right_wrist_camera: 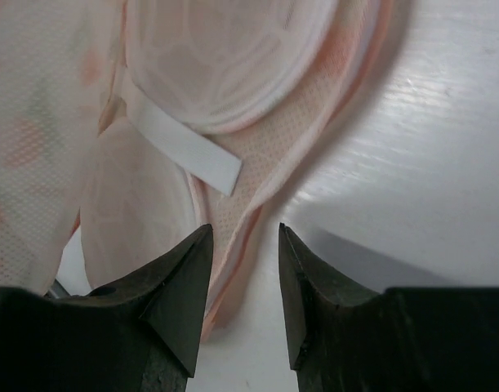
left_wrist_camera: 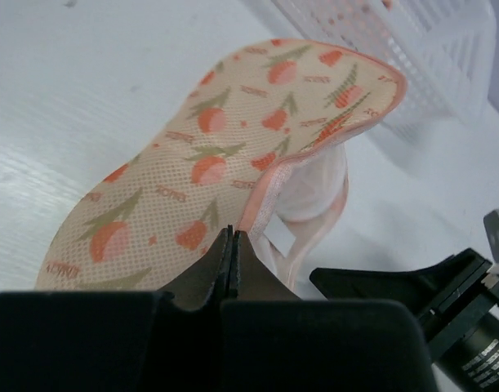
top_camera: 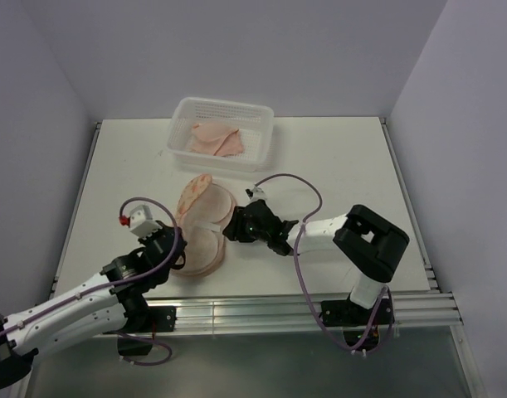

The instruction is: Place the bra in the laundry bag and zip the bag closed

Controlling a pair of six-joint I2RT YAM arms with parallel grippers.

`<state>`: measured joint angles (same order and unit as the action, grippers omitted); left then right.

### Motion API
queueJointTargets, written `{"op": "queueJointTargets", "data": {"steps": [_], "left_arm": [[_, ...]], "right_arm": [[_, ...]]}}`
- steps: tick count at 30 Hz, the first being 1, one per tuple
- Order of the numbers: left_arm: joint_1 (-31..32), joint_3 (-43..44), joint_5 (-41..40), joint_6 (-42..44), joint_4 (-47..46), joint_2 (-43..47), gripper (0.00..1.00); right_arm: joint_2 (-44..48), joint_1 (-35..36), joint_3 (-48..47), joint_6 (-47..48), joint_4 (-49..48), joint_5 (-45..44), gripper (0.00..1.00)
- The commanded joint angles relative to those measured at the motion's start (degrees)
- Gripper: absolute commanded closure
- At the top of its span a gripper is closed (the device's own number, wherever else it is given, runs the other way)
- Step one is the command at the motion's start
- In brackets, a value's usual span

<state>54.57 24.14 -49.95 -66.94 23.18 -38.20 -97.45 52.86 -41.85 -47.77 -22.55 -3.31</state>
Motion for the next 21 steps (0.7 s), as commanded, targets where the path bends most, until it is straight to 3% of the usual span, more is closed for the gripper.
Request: {"op": "queueJointTargets", "data": {"steps": [1, 6, 14, 15, 16, 17, 18, 19, 21], "left_arm": [[-0.3, 2.5, -10.8, -13.5, 14.7, 5.7, 1.00], [-0.3, 4.2, -17.3, -22.2, 22.9, 10.9, 1.00], [-0.6, 11.1, -28.8, -49.2, 52.4, 6.2, 1.00], [-0.7, 11.7, -30.4, -52.4, 55.5, 4.5, 0.96], [-1.1, 13.0, -31.1, -51.0, 55.6, 4.0, 0.84], [-2.3, 13.6, -31.4, -50.0, 55.6, 3.7, 0.56], [-3.1, 14.0, -31.8, -48.8, 55.6, 4.0, 0.44], [-3.3, 14.2, -32.0, -47.5, 55.6, 4.6, 0.23], [-3.4, 13.9, -31.8, -47.5, 55.1, 7.5, 0.09]], "right_arm": [[-2.7, 0.7, -4.7, 0.0, 0.5, -3.9, 0.55], [-8.5, 0.8, -10.7, 0.0, 3.0, -4.7, 0.60], [-11.1, 1.1, -15.0, 0.3, 5.3, -5.1, 0.59], [-11.0, 1.1, -15.1, 0.6, 5.5, -5.0, 0.59], [-10.8, 1.2, -15.2, 0.7, 5.8, -4.8, 0.59], [-10.7, 1.2, -15.3, 1.0, 6.1, -4.7, 0.59], [-9.9, 1.2, -15.2, 1.6, 6.8, -4.9, 0.59], [-9.3, 1.1, -14.9, 2.0, 7.0, -4.9, 0.59], [-7.1, 1.2, -14.0, 3.1, 7.7, -5.0, 0.59]]}}
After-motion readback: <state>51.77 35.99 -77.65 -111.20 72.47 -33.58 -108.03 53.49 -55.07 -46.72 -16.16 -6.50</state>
